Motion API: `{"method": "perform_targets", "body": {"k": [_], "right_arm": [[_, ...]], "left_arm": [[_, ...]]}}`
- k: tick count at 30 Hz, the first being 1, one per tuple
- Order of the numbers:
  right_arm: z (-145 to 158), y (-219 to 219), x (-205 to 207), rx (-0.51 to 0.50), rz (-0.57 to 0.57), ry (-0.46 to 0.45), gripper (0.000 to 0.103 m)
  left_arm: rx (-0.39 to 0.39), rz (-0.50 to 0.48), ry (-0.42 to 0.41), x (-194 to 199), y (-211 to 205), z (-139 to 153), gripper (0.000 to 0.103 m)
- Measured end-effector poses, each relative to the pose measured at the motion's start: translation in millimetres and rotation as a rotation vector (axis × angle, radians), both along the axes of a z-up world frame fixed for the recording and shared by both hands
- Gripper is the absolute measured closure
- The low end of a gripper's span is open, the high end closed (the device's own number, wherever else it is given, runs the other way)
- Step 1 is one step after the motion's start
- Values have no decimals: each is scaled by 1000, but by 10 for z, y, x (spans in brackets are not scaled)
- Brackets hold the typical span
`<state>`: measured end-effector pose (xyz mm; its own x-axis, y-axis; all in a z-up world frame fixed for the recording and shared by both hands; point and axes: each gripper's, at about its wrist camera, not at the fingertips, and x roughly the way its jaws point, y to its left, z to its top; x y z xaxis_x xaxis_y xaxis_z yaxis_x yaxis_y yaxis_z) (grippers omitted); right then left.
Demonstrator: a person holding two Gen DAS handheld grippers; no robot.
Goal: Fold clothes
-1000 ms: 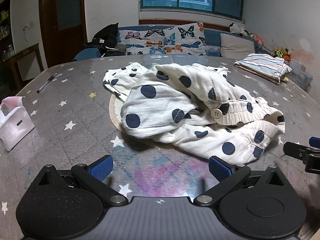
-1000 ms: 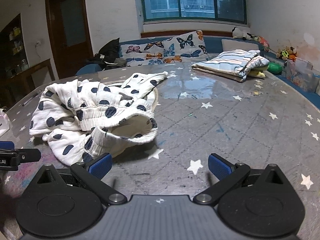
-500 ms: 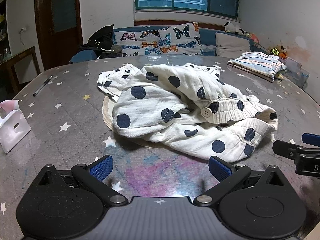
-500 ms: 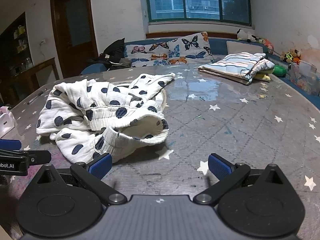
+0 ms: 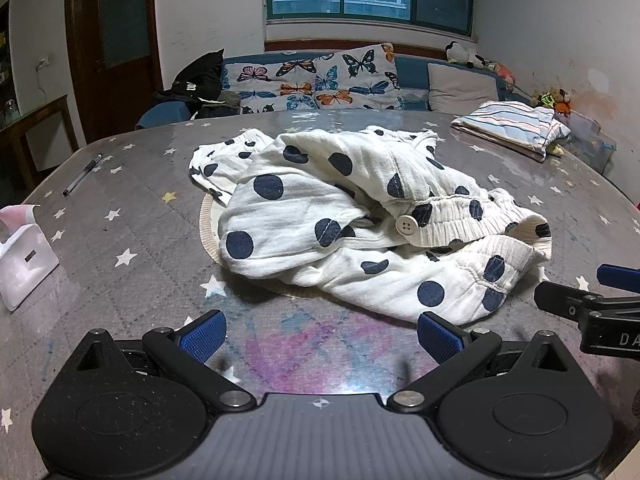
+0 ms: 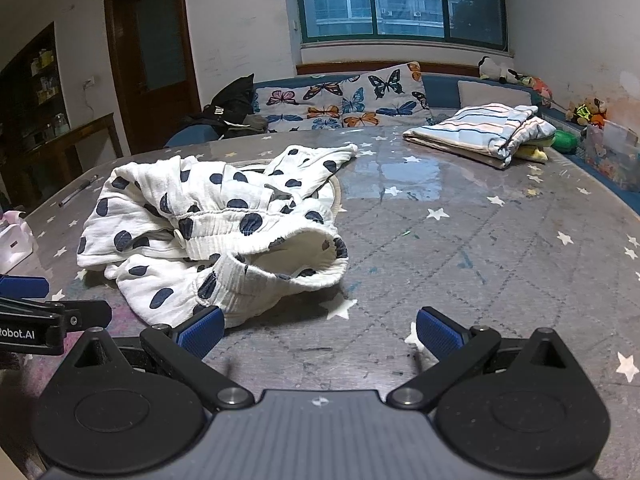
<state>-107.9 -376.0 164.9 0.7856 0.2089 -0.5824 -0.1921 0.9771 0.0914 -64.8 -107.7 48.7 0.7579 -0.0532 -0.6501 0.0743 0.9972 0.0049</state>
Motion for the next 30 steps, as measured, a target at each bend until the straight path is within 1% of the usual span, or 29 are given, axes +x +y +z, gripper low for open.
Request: {"method": "perform_targets", "body": {"k": [30], "right_arm": [[3, 44, 138, 5, 13, 18, 0]], "left_arm": [[1, -23, 19, 141, -78, 26, 0]]}}
